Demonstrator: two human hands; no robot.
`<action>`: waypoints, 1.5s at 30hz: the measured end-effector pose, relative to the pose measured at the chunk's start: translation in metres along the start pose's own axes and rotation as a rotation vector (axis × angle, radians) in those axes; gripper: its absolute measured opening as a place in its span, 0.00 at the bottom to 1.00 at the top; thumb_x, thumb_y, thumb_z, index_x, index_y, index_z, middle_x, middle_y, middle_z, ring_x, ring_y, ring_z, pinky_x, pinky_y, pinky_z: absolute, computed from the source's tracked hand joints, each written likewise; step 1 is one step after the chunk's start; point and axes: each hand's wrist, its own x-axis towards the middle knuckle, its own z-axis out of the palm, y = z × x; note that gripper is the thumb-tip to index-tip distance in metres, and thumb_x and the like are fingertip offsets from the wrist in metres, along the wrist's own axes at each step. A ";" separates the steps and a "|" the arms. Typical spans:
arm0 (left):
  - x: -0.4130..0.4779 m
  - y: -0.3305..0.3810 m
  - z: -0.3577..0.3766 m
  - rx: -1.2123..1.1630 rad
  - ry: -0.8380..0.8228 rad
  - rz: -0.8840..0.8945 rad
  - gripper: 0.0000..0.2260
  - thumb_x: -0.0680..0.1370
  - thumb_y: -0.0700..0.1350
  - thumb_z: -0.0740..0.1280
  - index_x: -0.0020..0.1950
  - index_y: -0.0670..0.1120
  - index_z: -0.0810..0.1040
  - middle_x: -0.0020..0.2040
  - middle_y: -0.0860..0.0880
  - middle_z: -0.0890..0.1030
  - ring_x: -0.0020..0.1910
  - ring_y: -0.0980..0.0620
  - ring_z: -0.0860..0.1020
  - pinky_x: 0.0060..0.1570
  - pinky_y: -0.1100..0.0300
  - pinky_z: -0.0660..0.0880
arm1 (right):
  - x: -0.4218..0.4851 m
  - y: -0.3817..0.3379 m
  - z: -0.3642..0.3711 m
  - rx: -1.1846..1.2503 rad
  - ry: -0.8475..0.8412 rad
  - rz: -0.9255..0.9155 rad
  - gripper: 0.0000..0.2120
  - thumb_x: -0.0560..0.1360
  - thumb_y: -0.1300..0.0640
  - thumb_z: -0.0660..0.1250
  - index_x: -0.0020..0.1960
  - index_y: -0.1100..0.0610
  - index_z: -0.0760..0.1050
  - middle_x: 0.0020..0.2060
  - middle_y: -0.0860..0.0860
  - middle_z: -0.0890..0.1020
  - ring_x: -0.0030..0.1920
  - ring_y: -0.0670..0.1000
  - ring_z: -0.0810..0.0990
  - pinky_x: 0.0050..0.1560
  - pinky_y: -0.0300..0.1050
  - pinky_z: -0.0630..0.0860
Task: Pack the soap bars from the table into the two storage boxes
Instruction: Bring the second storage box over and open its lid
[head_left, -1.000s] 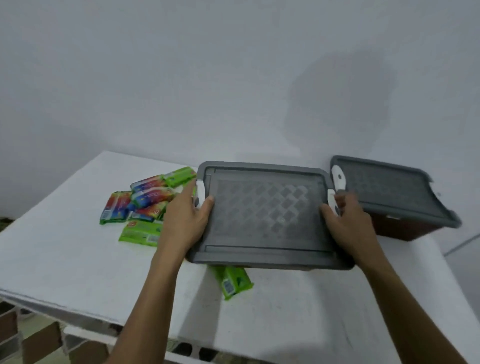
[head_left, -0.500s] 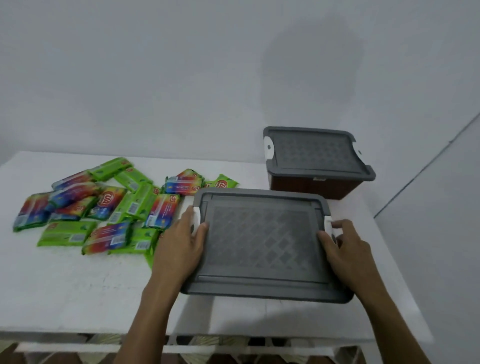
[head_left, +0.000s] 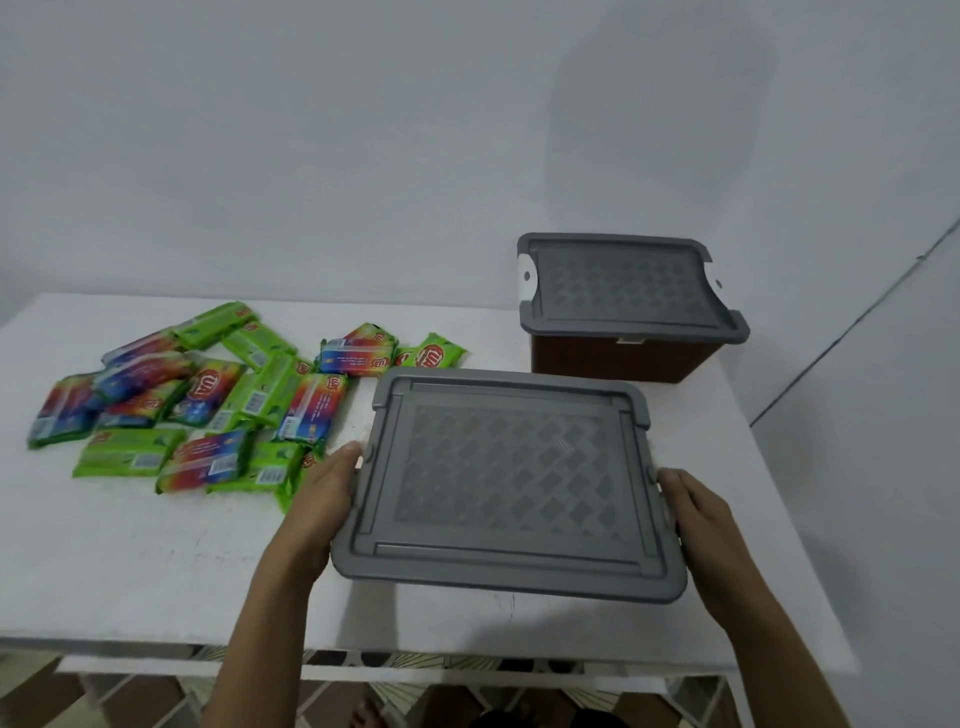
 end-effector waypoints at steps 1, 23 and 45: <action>-0.001 0.001 -0.001 -0.061 -0.045 -0.061 0.16 0.83 0.54 0.56 0.55 0.49 0.81 0.52 0.44 0.84 0.52 0.44 0.82 0.59 0.44 0.75 | 0.000 0.003 0.000 0.038 -0.015 0.015 0.15 0.83 0.51 0.56 0.49 0.57 0.78 0.40 0.56 0.81 0.38 0.50 0.80 0.33 0.38 0.77; -0.021 0.008 0.002 0.809 0.245 0.491 0.20 0.79 0.61 0.56 0.49 0.49 0.81 0.40 0.50 0.73 0.39 0.51 0.74 0.36 0.57 0.68 | -0.018 -0.045 -0.003 -0.317 0.016 -0.027 0.13 0.80 0.51 0.62 0.56 0.57 0.79 0.39 0.52 0.80 0.37 0.50 0.77 0.35 0.42 0.73; -0.027 0.104 -0.031 -0.187 -0.144 0.515 0.21 0.79 0.59 0.55 0.60 0.50 0.81 0.56 0.52 0.83 0.57 0.53 0.80 0.55 0.56 0.74 | 0.001 -0.127 -0.015 0.431 -0.084 -0.221 0.19 0.79 0.43 0.59 0.56 0.53 0.81 0.51 0.50 0.84 0.50 0.54 0.81 0.44 0.48 0.77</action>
